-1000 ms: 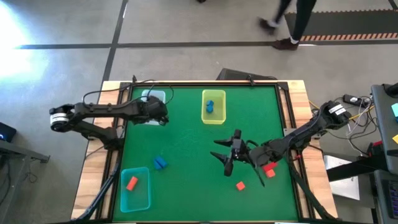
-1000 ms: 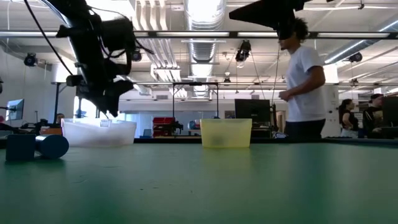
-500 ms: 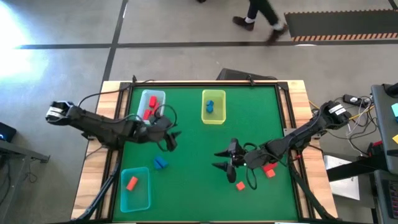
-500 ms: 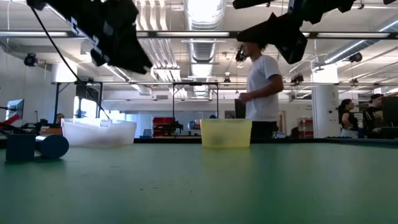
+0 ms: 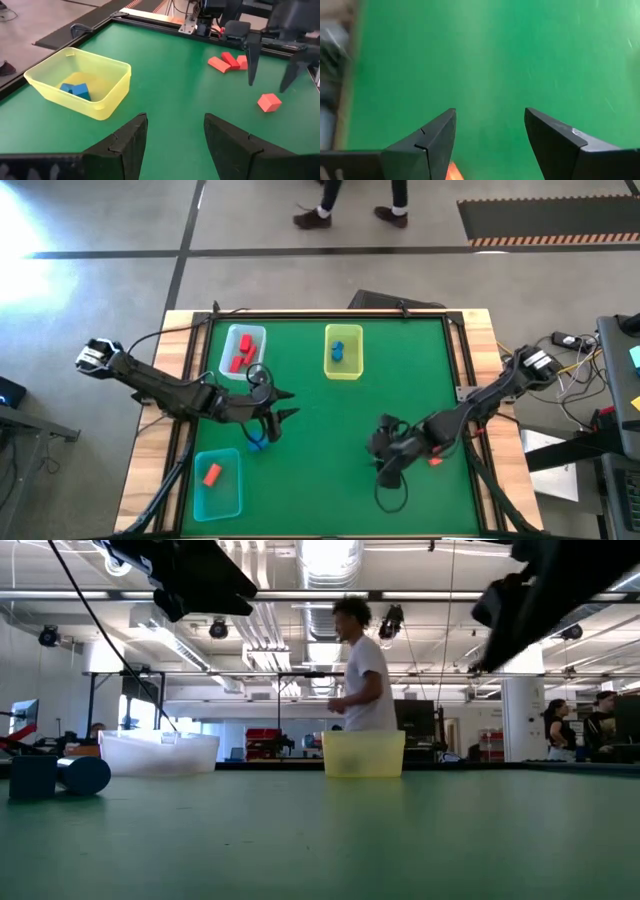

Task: Sort & place blocks by color
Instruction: Put the orange block into the blue bin

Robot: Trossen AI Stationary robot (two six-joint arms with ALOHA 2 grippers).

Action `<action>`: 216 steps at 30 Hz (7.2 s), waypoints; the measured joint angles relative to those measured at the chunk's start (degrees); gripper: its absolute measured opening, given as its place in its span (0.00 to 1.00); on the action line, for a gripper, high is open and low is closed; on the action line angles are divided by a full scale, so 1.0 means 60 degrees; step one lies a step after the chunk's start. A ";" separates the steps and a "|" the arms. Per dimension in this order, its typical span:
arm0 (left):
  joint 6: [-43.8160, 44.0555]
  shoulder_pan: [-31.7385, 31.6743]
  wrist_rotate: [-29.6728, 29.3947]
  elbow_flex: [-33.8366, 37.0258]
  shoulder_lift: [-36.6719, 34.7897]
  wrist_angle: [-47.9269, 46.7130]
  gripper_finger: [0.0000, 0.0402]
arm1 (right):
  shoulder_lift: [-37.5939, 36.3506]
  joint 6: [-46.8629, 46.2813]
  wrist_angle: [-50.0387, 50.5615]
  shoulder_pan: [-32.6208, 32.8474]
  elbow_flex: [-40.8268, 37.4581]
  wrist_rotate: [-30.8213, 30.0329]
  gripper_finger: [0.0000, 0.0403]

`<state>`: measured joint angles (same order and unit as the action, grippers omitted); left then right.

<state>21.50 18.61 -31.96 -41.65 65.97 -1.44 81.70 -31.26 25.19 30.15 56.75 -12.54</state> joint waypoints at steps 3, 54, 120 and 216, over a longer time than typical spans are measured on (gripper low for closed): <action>0.0004 0.0004 -0.0001 0.0004 0.0038 -0.0008 0.45 | 0.0591 0.0374 0.1564 0.0320 0.0713 -0.0050 0.56; -0.1083 0.0304 0.0225 0.0120 0.0793 0.2355 0.45 | 0.3616 0.3386 0.1408 0.0981 0.2247 -0.2011 0.29; -0.6393 0.2358 0.1150 -0.0892 0.4537 0.4320 0.50 | 0.3466 0.3046 -0.5617 -0.3614 0.1706 0.7854 0.29; 0.4686 0.3759 0.0979 -0.3730 0.3221 -0.9826 0.61 | 0.1394 -0.4244 0.8459 -0.0860 0.0875 0.2547 0.57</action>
<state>49.61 41.17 -26.09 -64.03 85.30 -60.40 90.06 -56.73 75.94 24.99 62.00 2.74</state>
